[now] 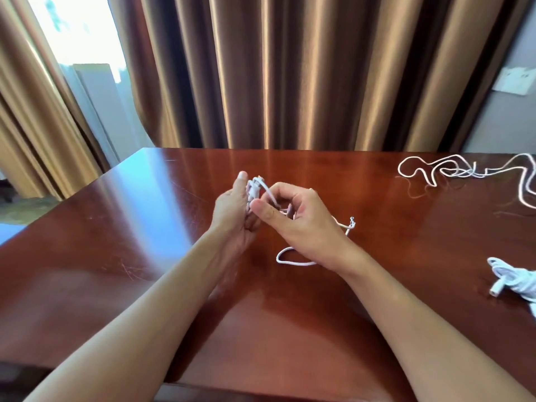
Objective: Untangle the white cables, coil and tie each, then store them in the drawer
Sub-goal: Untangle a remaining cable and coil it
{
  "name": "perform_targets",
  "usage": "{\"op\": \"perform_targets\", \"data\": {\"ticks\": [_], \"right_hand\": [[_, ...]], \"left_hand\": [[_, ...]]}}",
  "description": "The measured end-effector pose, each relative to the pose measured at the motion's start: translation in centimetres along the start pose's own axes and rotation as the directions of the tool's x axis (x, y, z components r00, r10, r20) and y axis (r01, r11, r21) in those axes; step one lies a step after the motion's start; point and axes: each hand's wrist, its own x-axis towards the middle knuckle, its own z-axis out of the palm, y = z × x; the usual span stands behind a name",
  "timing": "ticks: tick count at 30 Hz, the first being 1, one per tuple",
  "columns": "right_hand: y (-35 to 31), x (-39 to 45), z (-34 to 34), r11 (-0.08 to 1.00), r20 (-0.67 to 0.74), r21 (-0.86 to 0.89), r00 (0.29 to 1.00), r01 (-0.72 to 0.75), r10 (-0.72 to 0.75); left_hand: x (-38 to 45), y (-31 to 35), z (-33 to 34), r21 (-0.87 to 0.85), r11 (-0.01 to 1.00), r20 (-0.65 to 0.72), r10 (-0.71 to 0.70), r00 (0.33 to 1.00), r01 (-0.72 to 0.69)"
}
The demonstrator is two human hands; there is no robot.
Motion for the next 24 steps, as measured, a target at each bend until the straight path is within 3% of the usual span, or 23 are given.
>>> {"op": "perform_targets", "data": {"ticks": [2,5,9,13,17,19,20,21,22,24], "right_hand": [[0.9,0.0,1.3,0.995,-0.067,-0.102,0.998,0.002,-0.009],[1.7,-0.3,2.4,0.944,-0.22,-0.329,0.974,-0.03,-0.045],[1.6,-0.2,2.8,0.921,-0.286,-0.384,0.957,-0.066,-0.051],[2.2,0.3,2.7,0.806,-0.298,-0.589,0.944,-0.063,-0.144],[1.8,0.7,1.0,0.82,-0.336,-0.571,0.923,-0.04,-0.189],[1.5,0.8,0.2,0.839,-0.338,-0.537,0.934,-0.089,-0.117],[1.4,0.8,-0.2,0.837,-0.303,-0.532,0.952,-0.126,-0.049],[1.3,0.8,-0.5,0.831,-0.239,-0.535,0.971,-0.151,0.022],[1.0,0.7,-0.8,0.833,-0.156,-0.532,0.984,-0.153,0.081],[1.0,0.4,-1.2,0.883,0.021,-0.454,0.99,-0.118,0.143]], "left_hand": [[-0.2,-0.5,0.0,-0.04,0.994,0.115,-0.1,0.988,0.105],[-1.8,-0.5,0.9,-0.03,0.99,0.255,-0.125,0.959,0.137],[-3.3,-1.1,1.9,-0.031,0.989,0.408,-0.12,0.905,0.145],[-3.1,-0.9,1.7,-0.007,0.987,0.323,-0.152,0.934,0.162],[-2.6,-1.1,1.8,0.168,0.982,0.22,-0.124,0.967,0.088],[-2.1,-1.1,1.8,0.282,0.958,0.108,0.027,0.994,-0.056],[-1.9,-1.1,1.7,0.326,0.923,0.083,0.19,0.978,-0.207],[-1.9,-0.9,1.4,0.379,0.837,0.107,0.385,0.917,-0.396],[-1.9,-0.4,1.2,0.43,0.69,0.192,0.56,0.806,-0.582],[-1.8,0.4,0.6,0.429,0.344,0.472,0.703,0.532,-0.835]]}}
